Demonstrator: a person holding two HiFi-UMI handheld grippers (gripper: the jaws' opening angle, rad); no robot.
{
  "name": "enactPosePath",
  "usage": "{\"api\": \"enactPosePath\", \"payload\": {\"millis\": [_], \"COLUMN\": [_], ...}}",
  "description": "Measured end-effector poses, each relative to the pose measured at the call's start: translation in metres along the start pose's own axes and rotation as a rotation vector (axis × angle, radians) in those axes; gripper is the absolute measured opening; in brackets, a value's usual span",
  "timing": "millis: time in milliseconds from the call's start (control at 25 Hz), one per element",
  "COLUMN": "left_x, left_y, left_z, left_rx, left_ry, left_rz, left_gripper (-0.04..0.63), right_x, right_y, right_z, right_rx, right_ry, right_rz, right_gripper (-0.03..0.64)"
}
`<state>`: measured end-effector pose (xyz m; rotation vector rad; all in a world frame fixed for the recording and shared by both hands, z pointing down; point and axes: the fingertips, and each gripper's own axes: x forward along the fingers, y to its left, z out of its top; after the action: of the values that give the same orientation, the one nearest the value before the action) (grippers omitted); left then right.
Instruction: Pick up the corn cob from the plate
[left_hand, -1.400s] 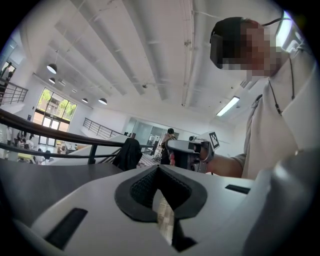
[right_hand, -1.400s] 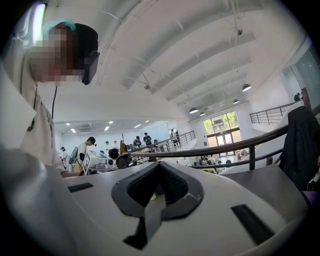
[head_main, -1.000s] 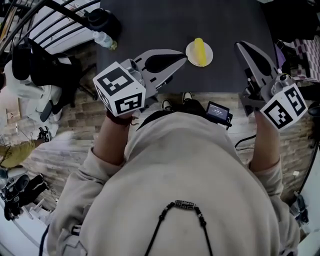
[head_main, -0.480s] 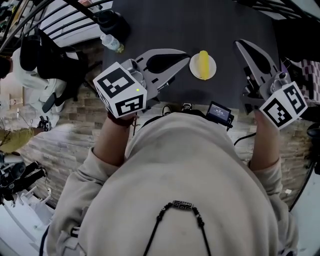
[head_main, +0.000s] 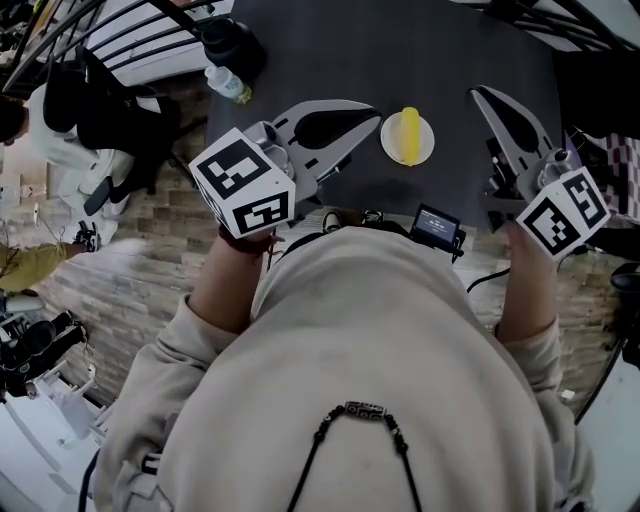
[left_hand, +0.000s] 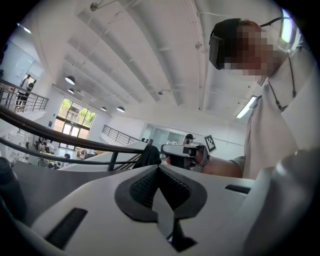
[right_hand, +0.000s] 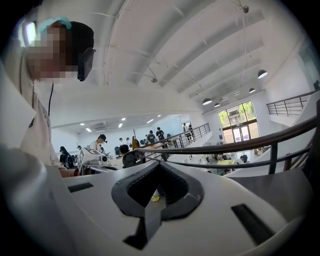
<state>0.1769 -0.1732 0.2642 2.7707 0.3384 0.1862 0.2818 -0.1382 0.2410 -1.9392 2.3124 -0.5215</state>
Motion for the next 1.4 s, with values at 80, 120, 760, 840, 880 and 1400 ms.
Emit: {"api": "enactPosePath", "payload": {"millis": [80,120,760,840,880,1400], "left_x": [0.000,-0.001,-0.009,-0.012,-0.014,-0.042], "left_y": [0.000,0.001,0.014,0.015,0.015,0.021], "left_z": [0.000,-0.001,-0.035,-0.039,-0.042,-0.059], "left_rx": [-0.004,-0.004,-0.115,-0.128,-0.133,-0.188], "left_ry": [-0.004,-0.007,-0.035,-0.038,-0.039,-0.042], "left_rz": [0.004,0.007,0.069,0.080,0.087,0.207], "left_gripper": [0.002,0.002,0.002,0.002,0.002,0.002], "right_x": [0.001,0.003,0.022,0.025,0.027,0.049], "right_y": [0.000,0.001,-0.059,-0.073,-0.078,-0.125], "right_z": [0.000,0.000,-0.066,-0.082,-0.089,-0.161], "right_rx": [-0.005,-0.007,0.065,0.092,0.106,0.175], "right_ry": [0.005,0.008,0.204,0.243,0.262,0.432], "right_rz": [0.005,0.008,-0.098,-0.126,-0.135,-0.173], "right_gripper": [0.015,0.015,0.017,0.017,0.017,0.093]}}
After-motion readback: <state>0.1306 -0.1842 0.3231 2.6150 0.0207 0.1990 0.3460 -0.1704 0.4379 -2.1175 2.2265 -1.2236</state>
